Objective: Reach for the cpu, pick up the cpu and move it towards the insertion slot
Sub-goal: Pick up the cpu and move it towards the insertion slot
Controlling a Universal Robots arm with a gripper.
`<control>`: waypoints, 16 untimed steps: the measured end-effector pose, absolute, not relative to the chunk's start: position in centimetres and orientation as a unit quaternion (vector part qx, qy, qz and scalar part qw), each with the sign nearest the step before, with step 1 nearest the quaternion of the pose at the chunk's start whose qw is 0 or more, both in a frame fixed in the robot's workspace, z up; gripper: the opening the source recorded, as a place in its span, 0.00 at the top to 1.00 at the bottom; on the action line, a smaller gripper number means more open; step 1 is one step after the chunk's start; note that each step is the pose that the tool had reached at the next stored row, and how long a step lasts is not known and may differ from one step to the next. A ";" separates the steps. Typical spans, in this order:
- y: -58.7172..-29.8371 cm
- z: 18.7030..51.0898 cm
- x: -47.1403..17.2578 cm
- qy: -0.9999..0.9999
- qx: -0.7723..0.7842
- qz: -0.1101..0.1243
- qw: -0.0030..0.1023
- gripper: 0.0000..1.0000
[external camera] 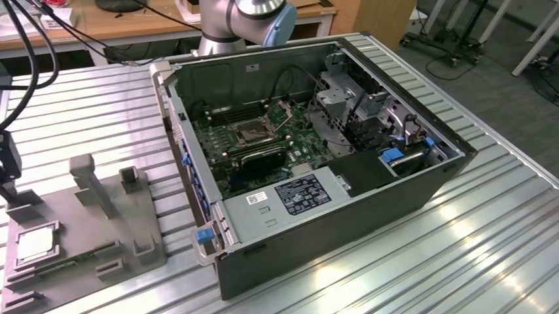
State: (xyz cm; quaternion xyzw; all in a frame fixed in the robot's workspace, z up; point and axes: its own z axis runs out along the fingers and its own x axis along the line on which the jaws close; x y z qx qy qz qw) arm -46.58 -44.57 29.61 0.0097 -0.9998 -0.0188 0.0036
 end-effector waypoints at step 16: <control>-45.0 29.1 -46.6 -1.000 0.010 -0.019 0.004 0.34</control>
